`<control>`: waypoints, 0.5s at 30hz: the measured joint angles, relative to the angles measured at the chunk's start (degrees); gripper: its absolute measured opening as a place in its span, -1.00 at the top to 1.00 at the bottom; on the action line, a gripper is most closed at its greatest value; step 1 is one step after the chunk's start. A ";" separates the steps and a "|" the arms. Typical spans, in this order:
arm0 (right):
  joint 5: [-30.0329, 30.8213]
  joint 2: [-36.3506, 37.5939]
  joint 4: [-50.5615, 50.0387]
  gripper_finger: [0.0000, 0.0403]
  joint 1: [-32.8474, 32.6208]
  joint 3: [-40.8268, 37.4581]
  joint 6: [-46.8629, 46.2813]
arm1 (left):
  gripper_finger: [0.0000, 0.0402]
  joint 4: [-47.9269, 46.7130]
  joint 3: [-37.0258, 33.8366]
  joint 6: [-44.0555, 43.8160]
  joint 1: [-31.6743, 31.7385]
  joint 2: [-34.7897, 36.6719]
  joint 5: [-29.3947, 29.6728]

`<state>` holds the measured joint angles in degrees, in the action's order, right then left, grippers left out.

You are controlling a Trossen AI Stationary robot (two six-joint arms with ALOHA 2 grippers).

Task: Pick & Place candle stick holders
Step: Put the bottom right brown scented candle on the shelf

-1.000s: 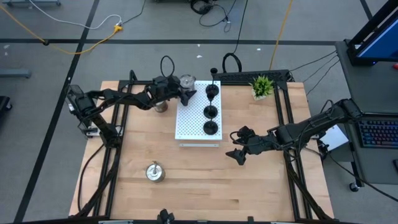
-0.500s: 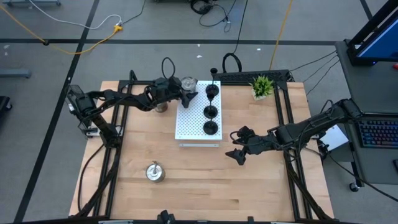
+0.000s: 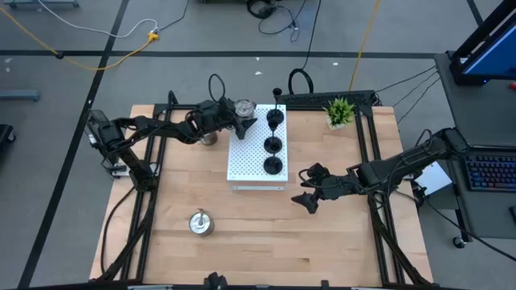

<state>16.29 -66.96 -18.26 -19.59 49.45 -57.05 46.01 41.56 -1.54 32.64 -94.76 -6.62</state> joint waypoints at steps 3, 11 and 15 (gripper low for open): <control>0.02 0.00 -0.02 -0.88 0.00 0.00 -0.14 | -0.97 0.79 0.00 0.54 0.00 0.45 -0.74; 0.00 0.00 -0.02 -0.88 0.00 0.02 -0.53 | -0.97 -2.35 0.04 3.04 0.64 5.89 -0.45; -0.02 0.00 -0.02 -0.88 0.00 0.02 -0.32 | -0.97 -3.00 0.07 3.60 0.72 8.03 -0.72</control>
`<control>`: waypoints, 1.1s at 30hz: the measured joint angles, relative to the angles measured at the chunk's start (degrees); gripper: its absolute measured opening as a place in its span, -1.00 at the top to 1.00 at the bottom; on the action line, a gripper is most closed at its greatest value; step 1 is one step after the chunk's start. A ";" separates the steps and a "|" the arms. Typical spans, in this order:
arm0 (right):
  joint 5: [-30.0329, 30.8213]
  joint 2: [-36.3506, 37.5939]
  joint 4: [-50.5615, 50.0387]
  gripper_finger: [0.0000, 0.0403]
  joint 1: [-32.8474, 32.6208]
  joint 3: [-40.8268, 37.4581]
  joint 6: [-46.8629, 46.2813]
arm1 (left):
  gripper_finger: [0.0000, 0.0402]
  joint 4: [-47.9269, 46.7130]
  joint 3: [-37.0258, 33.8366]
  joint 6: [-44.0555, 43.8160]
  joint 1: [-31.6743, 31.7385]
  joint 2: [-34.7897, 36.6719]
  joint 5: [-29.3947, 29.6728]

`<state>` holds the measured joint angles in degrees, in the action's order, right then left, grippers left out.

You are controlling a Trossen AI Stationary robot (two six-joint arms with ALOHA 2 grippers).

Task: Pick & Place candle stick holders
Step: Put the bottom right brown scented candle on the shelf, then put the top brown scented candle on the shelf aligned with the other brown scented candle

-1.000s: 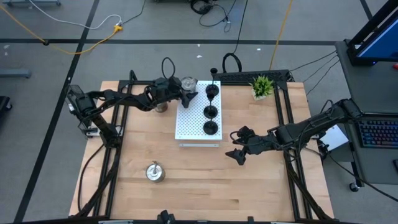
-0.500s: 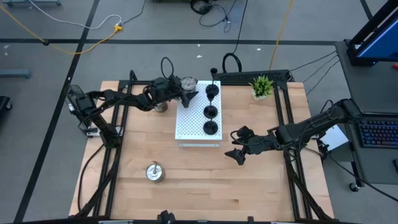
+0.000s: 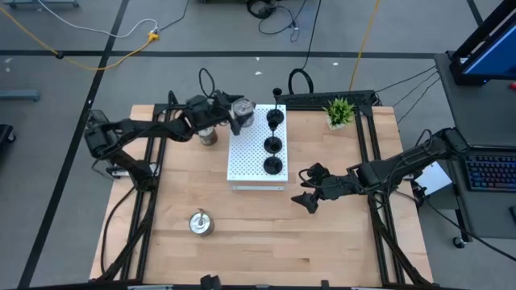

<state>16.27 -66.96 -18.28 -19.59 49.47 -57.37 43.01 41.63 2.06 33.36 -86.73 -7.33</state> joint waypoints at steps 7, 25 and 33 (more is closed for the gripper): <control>0.00 0.00 0.00 -0.88 0.00 0.00 0.58 | -0.97 0.26 0.00 0.81 0.08 4.27 -0.14; -1.77 0.00 -0.38 -0.88 -0.02 0.00 0.33 | -0.97 -25.53 0.02 2.71 0.04 25.28 3.18; -6.51 0.41 -7.25 -0.88 -0.02 0.02 -5.99 | -0.97 -39.07 0.02 2.21 0.04 35.01 8.75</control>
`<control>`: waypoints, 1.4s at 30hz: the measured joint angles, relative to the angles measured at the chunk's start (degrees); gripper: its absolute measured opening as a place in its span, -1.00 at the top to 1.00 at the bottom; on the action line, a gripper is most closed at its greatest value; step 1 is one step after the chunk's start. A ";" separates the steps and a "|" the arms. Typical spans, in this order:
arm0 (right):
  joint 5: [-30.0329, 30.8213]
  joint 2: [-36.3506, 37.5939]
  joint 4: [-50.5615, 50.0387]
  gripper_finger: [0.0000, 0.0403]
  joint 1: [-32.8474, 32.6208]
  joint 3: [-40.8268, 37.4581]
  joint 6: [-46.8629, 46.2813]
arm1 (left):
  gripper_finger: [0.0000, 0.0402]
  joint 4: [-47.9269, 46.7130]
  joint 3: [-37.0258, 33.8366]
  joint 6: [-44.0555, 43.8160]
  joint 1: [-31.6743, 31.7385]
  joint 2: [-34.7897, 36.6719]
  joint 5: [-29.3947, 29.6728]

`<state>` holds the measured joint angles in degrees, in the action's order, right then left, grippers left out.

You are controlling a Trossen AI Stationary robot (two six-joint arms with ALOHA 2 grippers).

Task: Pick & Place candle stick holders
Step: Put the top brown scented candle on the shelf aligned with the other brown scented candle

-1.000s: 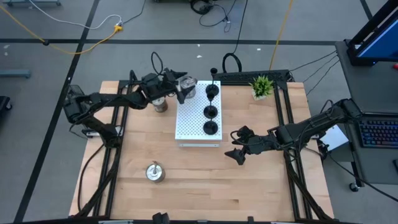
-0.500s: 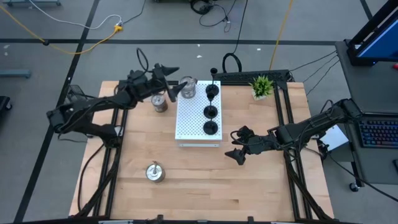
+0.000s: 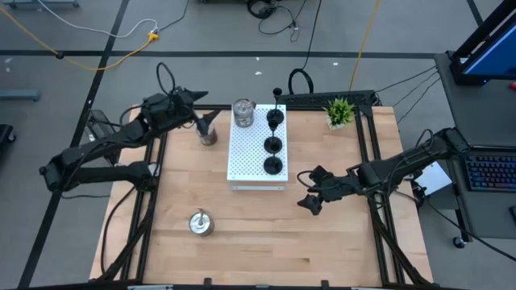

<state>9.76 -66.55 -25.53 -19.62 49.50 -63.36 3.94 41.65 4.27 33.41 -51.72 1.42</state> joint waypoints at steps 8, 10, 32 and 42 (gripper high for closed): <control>-0.91 0.48 -8.92 -0.88 0.00 0.00 -1.30 | -0.97 -12.58 0.00 -4.74 0.00 4.83 0.67; -0.90 0.46 -10.27 -0.85 0.00 0.00 0.04 | -0.97 -15.46 0.00 -5.76 0.00 5.35 0.69; 2.43 10.68 -15.98 0.93 1.62 0.00 22.03 | -0.97 -31.98 0.00 -16.85 0.00 5.07 0.17; 5.24 20.99 -4.92 0.99 1.64 -7.07 24.78 | -0.97 -32.80 0.00 -18.34 0.04 -0.73 0.13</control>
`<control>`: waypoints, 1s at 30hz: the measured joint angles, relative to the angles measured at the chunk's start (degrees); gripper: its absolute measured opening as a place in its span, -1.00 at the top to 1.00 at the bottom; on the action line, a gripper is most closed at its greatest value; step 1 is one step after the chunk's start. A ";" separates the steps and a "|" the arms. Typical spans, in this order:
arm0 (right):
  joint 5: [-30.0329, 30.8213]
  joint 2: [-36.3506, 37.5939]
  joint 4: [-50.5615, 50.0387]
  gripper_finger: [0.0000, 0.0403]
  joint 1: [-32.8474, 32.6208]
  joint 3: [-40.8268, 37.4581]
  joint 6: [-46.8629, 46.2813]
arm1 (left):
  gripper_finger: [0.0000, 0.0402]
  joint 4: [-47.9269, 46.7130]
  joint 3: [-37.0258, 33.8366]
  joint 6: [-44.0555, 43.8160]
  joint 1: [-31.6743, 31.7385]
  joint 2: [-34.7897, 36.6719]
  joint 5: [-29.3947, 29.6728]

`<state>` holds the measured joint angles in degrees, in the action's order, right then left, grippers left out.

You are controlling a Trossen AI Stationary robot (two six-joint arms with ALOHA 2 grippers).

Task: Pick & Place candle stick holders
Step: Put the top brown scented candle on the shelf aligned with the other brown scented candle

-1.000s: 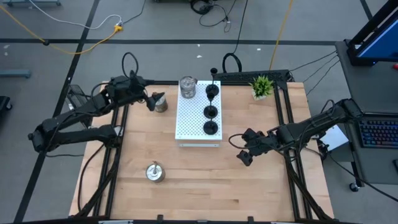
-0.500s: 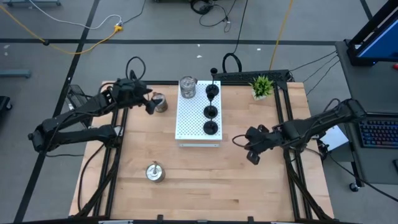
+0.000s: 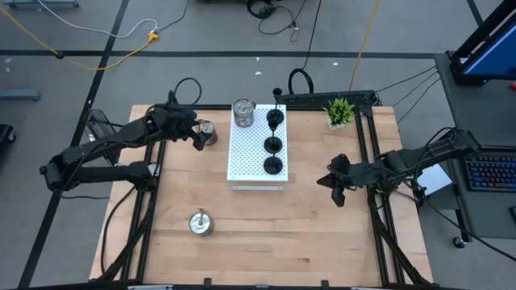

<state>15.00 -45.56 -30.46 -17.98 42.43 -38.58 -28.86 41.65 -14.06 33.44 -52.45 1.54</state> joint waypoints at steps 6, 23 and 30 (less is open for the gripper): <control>-0.01 7.04 11.44 1.00 0.03 -7.44 5.97 | -0.97 -7.37 4.91 -0.85 2.39 -4.84 -0.18; 2.95 14.05 13.51 1.00 0.07 -10.57 7.82 | -0.97 -15.68 20.17 6.16 8.93 -16.22 0.04; 2.91 14.05 13.51 1.00 0.07 -10.57 7.37 | -0.97 -17.30 20.17 1.43 10.10 -16.14 0.05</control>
<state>17.91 -31.51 -16.95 -17.91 31.86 -31.21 -46.16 61.82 -12.64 43.55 -68.60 1.59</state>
